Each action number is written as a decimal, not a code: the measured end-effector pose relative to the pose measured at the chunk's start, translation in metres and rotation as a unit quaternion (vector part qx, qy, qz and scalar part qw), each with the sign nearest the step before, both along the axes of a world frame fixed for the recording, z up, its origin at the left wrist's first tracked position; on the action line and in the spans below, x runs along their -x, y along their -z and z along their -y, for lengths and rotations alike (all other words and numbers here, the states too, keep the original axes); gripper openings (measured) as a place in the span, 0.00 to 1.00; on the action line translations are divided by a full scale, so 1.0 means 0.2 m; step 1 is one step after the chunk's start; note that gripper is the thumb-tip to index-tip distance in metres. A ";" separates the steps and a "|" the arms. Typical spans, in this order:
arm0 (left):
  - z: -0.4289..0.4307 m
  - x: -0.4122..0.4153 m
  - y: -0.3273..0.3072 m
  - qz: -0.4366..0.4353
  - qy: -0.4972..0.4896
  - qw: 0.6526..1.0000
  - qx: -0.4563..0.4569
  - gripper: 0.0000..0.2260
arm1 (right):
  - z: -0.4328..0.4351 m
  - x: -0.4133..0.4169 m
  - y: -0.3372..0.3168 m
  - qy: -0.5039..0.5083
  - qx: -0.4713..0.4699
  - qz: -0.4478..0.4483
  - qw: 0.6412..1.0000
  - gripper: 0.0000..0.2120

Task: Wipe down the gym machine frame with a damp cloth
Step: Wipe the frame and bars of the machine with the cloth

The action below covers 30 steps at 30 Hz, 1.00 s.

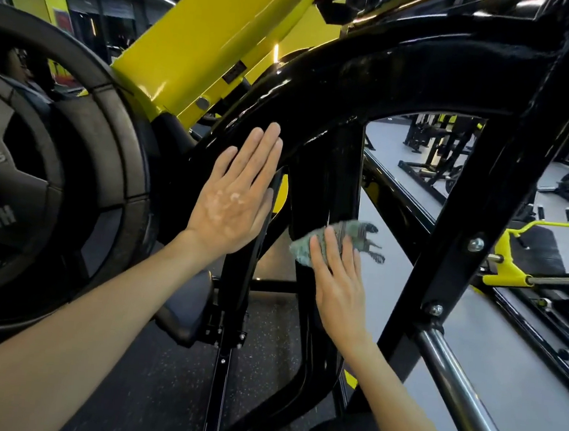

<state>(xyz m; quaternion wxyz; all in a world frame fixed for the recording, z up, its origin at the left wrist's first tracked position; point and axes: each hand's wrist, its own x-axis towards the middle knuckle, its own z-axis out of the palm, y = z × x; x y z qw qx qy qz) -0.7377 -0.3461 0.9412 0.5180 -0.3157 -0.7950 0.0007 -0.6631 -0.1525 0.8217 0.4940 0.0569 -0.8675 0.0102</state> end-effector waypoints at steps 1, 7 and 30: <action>0.00 0.00 0.00 0.000 -0.002 1.000 0.001 0.29 | 0.01 0.03 -0.10 -0.015 0.007 -0.025 1.000 0.39; 0.01 0.00 -0.01 -0.002 -0.005 1.000 0.003 0.29 | 0.10 0.13 -0.44 -0.047 0.041 -0.099 0.993 0.27; 0.00 0.00 0.00 0.001 0.001 1.000 0.004 0.30 | 0.11 0.14 -0.27 -0.030 0.043 -0.094 0.994 0.28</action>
